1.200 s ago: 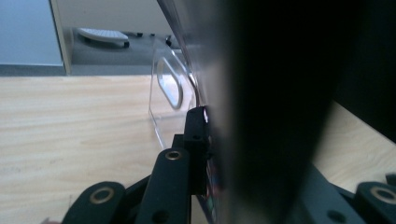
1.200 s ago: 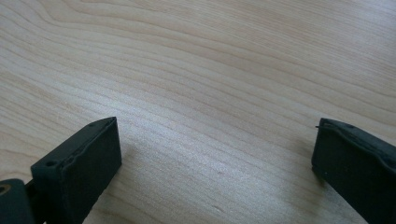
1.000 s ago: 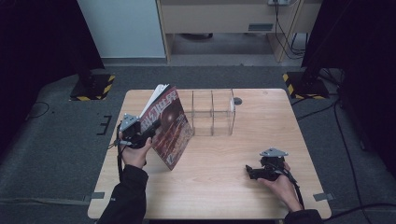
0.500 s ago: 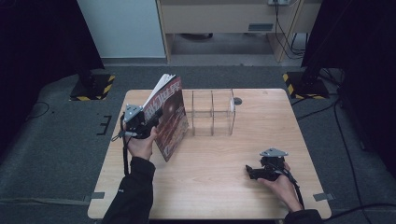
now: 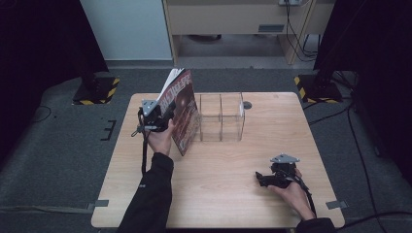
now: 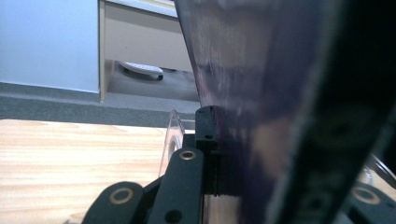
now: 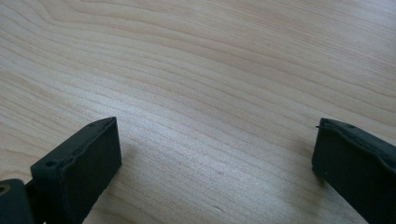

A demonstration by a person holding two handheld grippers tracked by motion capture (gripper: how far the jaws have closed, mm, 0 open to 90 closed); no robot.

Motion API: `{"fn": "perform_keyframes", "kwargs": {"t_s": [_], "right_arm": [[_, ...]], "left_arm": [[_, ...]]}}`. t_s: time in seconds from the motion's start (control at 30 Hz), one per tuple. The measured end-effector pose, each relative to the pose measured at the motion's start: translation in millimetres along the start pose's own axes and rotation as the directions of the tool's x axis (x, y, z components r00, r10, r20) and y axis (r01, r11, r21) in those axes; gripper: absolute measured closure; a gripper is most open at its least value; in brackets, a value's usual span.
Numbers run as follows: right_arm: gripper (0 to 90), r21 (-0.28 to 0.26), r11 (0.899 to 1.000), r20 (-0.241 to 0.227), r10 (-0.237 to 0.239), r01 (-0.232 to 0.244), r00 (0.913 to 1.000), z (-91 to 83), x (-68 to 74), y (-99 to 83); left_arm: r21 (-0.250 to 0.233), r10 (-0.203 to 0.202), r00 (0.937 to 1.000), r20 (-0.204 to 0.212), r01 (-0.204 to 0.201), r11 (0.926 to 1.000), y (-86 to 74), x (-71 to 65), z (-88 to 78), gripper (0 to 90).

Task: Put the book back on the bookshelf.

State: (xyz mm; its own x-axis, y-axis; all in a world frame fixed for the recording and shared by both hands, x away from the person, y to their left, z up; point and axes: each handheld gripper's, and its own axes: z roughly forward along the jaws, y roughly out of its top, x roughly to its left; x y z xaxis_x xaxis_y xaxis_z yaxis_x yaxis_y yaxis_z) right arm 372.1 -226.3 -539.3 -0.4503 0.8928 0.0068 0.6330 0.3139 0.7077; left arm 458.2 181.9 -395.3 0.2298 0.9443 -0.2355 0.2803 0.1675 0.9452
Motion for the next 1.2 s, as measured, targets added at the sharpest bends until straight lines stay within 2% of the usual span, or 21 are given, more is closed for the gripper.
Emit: {"fn": "perform_keyframes", "kwargs": {"t_s": [0.03, 0.2, 0.4, 0.67, 0.73, 0.77, 0.83, 0.93, 1.03, 1.1, 1.2], "right_arm": [[1.7, 0.000, 1.000, 0.000, -0.002, 0.002, 1.0000, 0.0, -0.2, 0.0], [1.7, 0.000, 1.000, -0.001, -0.001, 0.001, 1.0000, 0.1, 0.0, 0.0], [1.6, 0.000, 1.000, -0.003, -0.002, 0.002, 1.0000, 0.2, 0.1, 0.1], [1.5, 0.000, 1.000, -0.005, -0.002, 0.002, 1.0000, 0.3, 0.2, 0.2], [1.5, 0.000, 1.000, -0.005, -0.003, 0.003, 1.0000, 0.3, 0.2, 0.2], [1.5, 0.001, 1.000, -0.005, -0.004, 0.004, 1.0000, 0.3, 0.1, 0.2], [1.5, 0.002, 1.000, -0.006, -0.007, 0.007, 1.0000, 0.2, -0.1, 0.2], [1.5, 0.000, 1.000, -0.005, -0.003, 0.003, 1.0000, 0.3, 0.2, 0.2], [1.5, 0.001, 1.000, -0.005, -0.001, 0.001, 1.0000, 0.3, 0.4, 0.2], [1.5, 0.002, 1.000, -0.006, -0.005, 0.005, 1.0000, 0.3, 0.1, 0.1], [1.5, 0.001, 1.000, -0.005, -0.001, 0.001, 1.0000, 0.3, 0.3, 0.2]], "left_arm": [[-0.003, 0.009, 0.9999, -0.010, -0.009, 1.0000, 0.3, -0.8, 2.8, 83.4], [-0.033, -0.001, 0.9992, -0.039, 0.000, 0.9994, -1.9, -1.6, 12.8, 83.4], [-0.058, -0.025, 0.9985, -0.048, 0.022, 0.9981, -6.6, -1.0, 20.9, 83.4], [-0.077, -0.024, 0.9985, -0.049, 0.020, 0.9968, -10.4, 0.3, 23.6, 83.3], [-0.077, 0.004, 0.9986, -0.053, -0.008, 0.9970, -12.2, -0.4, 24.1, 83.1], [-0.077, 0.004, 0.9986, -0.053, -0.008, 0.9970, -12.2, -0.4, 24.1, 83.0], [-0.053, 0.036, 0.9980, -0.053, -0.039, 0.9978, -13.9, -0.5, 23.6, 82.6], [-0.043, 0.052, 0.9975, -0.047, -0.054, 0.9976, -16.1, 0.8, 22.4, 81.4], [-0.028, 0.072, 0.9957, -0.059, -0.074, 0.9969, -16.6, 3.0, 17.4, 79.5], [-0.017, 0.100, 0.9928, -0.065, -0.102, 0.9947, -18.0, 4.8, 14.0, 78.3], [-0.005, 0.116, 0.9919, -0.052, -0.116, 0.9932, -18.4, 7.7, 10.2, 77.4]]}}
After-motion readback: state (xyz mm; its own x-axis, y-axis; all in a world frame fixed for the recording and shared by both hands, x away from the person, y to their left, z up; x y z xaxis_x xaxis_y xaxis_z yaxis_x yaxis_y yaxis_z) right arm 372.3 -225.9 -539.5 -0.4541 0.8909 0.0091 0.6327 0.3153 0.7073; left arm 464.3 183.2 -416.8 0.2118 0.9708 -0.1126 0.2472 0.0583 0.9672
